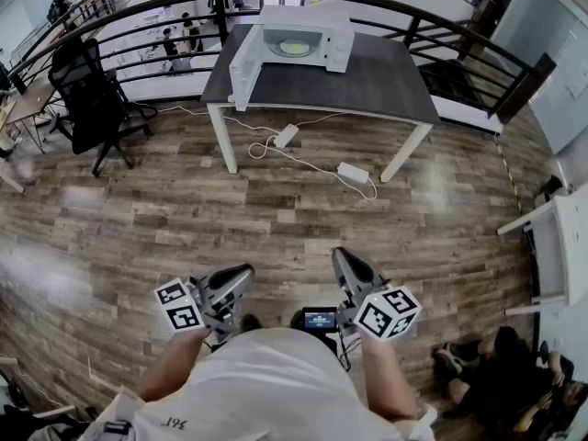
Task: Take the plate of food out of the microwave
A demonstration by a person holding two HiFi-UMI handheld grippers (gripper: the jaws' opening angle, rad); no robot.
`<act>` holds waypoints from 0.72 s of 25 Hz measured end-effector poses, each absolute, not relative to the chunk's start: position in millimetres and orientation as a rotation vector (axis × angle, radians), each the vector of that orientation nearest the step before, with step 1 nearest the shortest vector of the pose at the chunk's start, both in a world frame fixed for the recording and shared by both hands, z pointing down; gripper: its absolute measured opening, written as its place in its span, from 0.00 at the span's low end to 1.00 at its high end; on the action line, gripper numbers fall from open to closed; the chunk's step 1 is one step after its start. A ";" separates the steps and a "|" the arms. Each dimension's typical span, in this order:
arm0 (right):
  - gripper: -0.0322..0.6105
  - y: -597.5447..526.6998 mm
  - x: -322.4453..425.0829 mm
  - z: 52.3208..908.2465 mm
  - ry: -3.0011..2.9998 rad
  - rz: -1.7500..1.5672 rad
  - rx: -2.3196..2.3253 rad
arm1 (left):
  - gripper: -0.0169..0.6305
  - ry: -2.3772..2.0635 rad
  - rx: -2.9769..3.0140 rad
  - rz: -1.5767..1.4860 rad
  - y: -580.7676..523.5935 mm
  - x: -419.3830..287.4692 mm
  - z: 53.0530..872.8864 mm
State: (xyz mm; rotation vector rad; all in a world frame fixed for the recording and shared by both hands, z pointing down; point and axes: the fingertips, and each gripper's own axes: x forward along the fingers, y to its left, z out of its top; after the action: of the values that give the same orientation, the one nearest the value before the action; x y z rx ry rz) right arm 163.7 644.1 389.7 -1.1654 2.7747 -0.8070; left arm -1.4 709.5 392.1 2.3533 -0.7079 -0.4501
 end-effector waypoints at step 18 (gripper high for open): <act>0.03 635.4 159.0 383.6 2.809 -0.773 -1.151 | 0.09 -0.711 2.360 -0.446 705.1 -0.7 388.3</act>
State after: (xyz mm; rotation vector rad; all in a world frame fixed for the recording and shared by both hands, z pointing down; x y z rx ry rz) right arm 159.0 635.4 383.6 -1.1506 2.8086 -0.7734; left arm -0.7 705.1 388.3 2.3599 -0.7115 -0.4462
